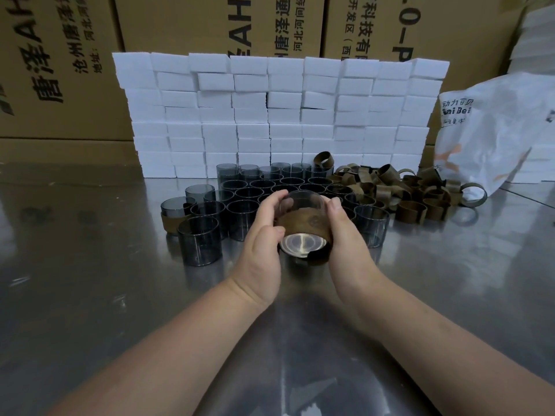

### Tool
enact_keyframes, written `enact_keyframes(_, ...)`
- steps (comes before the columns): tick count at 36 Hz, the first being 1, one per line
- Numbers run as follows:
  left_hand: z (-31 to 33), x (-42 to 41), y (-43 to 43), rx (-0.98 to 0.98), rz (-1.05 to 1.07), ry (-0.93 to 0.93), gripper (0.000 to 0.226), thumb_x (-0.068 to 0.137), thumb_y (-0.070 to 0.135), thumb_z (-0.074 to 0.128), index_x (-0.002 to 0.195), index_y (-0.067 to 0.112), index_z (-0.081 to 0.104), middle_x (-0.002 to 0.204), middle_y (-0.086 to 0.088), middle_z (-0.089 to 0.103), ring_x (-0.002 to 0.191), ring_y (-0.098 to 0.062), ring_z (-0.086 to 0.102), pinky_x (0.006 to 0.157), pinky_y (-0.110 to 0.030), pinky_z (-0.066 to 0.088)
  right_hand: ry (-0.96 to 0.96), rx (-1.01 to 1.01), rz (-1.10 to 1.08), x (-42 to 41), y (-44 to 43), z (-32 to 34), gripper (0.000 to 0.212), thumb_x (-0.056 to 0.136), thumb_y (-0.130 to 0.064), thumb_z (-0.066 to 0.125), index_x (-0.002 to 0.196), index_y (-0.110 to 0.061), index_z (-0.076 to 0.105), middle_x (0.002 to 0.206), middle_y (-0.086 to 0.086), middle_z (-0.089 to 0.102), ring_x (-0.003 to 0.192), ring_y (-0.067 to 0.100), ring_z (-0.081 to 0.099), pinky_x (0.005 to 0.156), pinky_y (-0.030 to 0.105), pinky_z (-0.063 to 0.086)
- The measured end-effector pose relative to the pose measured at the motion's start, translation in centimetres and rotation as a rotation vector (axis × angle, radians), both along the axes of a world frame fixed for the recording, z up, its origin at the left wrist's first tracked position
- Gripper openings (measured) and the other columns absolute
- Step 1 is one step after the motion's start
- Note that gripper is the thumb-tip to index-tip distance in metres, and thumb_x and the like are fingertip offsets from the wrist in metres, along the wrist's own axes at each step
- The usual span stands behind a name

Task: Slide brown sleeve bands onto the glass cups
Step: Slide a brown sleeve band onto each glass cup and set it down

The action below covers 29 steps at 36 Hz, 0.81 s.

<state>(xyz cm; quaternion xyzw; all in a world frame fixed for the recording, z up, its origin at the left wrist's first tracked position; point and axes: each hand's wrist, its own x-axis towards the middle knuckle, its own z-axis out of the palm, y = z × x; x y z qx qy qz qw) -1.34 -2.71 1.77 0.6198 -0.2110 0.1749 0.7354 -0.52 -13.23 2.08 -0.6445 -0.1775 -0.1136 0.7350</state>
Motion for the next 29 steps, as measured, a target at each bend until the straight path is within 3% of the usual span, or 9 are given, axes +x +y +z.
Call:
enact_keyframes(4, -0.2, 0.2, -0.2, -0.022, 0.035, 0.015, 0.041, 0.066, 0.018, 0.031, 0.1, 0.023, 0.054, 0.108, 0.001, 0.06, 0.106, -0.009, 0.054, 0.092, -0.03, 0.044, -0.028, 0.016, -0.053, -0.1, 0.2, 0.0, 0.042, 0.077, -0.056, 0.035, 0.107, -0.036, 0.058, 0.116, -0.006, 0.062, 0.114, 0.016, 0.057, 0.089, 0.03, 0.048)
enact_keyframes(7, -0.4, 0.2, -0.4, -0.041, 0.071, 0.048, 0.035, 0.069, 0.022, 0.033, 0.096, 0.02, 0.054, 0.1, 0.001, 0.061, 0.1, -0.014, 0.056, 0.088, -0.035, 0.047, -0.044, 0.028, -0.041, -0.2, 0.4, -0.2, 0.041, 0.078, -0.054, 0.036, 0.107, -0.036, 0.057, 0.121, -0.003, 0.059, 0.116, 0.014, 0.055, 0.099, 0.037, 0.045)
enact_keyframes(10, -0.2, -0.1, -0.6, -0.064, 0.097, 0.031, 0.03, 0.072, 0.026, 0.035, 0.095, 0.024, 0.055, 0.098, 0.002, 0.061, 0.096, -0.013, 0.056, 0.085, -0.034, 0.047, -0.048, 0.097, 0.036, -0.3, 0.7, -0.3, 0.035, 0.08, -0.049, 0.037, 0.097, -0.031, 0.061, 0.107, 0.0, 0.064, 0.105, 0.016, 0.06, 0.087, 0.03, 0.05)
enact_keyframes(14, -0.1, -0.2, -0.9, -0.108, 0.032, 0.049, 0.035, 0.071, 0.027, 0.037, 0.099, 0.022, 0.057, 0.095, 0.002, 0.062, 0.091, -0.01, 0.058, 0.08, -0.028, 0.049, -0.024, 0.185, 0.086, -0.4, 0.5, -0.1, 0.037, 0.08, -0.051, 0.039, 0.086, -0.023, 0.064, 0.096, 0.006, 0.063, 0.094, 0.02, 0.06, 0.085, 0.038, 0.05)
enact_keyframes(19, 0.1, -0.1, -1.3, -0.274, -0.059, 0.143, 0.035, 0.068, 0.029, 0.04, 0.094, 0.016, 0.057, 0.092, -0.006, 0.061, 0.089, -0.02, 0.057, 0.08, -0.036, 0.047, 0.118, 0.348, 0.143, -0.5, 0.8, 0.2, 0.047, 0.075, -0.062, 0.051, 0.083, -0.018, 0.064, 0.083, 0.005, 0.067, 0.08, 0.019, 0.063, 0.075, 0.034, 0.054)
enact_keyframes(24, -0.1, -0.1, -1.4, -0.331, -0.066, 0.168, 0.031, 0.066, 0.032, 0.041, 0.087, 0.016, 0.058, 0.079, 0.001, 0.063, 0.073, -0.009, 0.06, 0.064, -0.022, 0.051, 0.135, 0.37, 0.142, -0.4, 0.8, 0.1, 0.049, 0.069, -0.06, 0.044, 0.083, -0.016, 0.063, 0.08, 0.004, 0.066, 0.078, 0.018, 0.063, 0.072, 0.032, 0.054)
enact_keyframes(29, -0.1, 0.0, -1.5, -0.345, -0.036, 0.163, 0.027, 0.067, 0.033, 0.043, 0.081, 0.016, 0.058, 0.084, -0.002, 0.058, 0.078, -0.012, 0.057, 0.072, -0.028, 0.048, 0.125, 0.39, 0.107, -0.1, 1.0, -0.1, 0.041, 0.078, -0.058, 0.051, 0.072, -0.019, 0.065, 0.068, -0.005, 0.065, 0.067, 0.007, 0.063, 0.061, 0.023, 0.053)
